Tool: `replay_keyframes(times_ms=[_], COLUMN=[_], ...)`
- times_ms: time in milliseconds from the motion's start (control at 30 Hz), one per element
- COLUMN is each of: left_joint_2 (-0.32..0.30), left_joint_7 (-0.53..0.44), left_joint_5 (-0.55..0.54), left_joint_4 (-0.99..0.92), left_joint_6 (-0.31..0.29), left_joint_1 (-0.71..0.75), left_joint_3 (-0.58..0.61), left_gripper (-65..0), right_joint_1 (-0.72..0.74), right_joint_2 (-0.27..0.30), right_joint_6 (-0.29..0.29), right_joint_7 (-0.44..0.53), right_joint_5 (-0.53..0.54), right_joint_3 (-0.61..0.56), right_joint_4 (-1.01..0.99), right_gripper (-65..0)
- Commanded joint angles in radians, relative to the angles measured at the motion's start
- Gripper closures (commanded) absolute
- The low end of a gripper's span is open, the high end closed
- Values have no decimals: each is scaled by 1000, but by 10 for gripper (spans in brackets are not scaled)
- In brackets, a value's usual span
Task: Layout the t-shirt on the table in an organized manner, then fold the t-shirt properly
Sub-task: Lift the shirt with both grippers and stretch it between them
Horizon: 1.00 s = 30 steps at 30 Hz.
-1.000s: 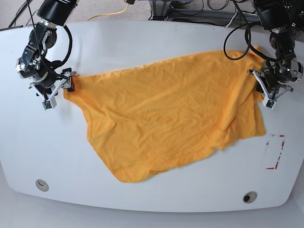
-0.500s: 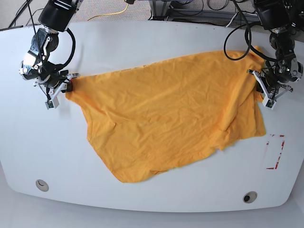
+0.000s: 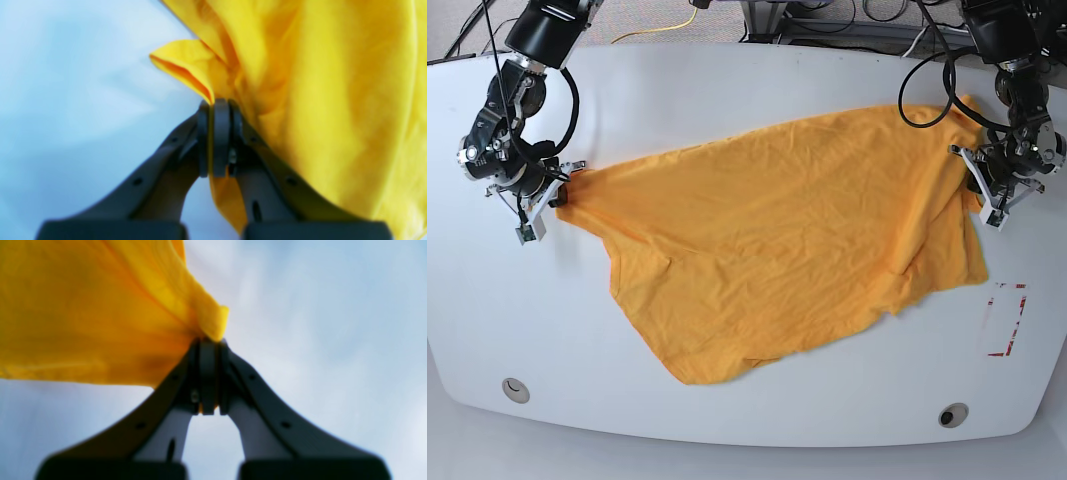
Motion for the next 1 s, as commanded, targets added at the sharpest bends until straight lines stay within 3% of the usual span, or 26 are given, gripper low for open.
replay_keyframes(times_ms=[0, 267, 433, 567, 700, 833, 967], left_joint_2=[-18, -18, -21, -70, -92, -170, -184], left_joint_7=[43, 213, 371, 529, 529, 529, 529], left_joint_5=[16, 19, 19, 17, 22, 22, 19], left_joint_4=[50, 239, 352, 387, 392, 387, 363], left_joint_6=[-1, -1, -1, -1, -1, -1, -1], left_joint_1=[-5, -5, -19, -48, -30, 36, 78], left_joint_3=[-2, -1, 11, 97, 182, 248, 350], left_gripper=[0, 0, -1, -1, -3, -3, -3], right_joint_1=[18, 53, 112, 162, 207, 265, 325], right_joint_2=[17, 16, 16, 16, 16, 22, 28], right_joint_6=[-1, -1, -1, -1, -1, -1, -1], right_joint_7=[-15, -103, -175, -190, -207, -221, -221], right_joint_5=[4, 10, 10, 10, 10, 4, 4], right_joint_3=[6, -1, -1, -1, -4, -37, -67], right_joint_4=[86, 249, 289, 291, 286, 277, 220], right_gripper=[0, 0, 0, 0, 0, 0, 0])
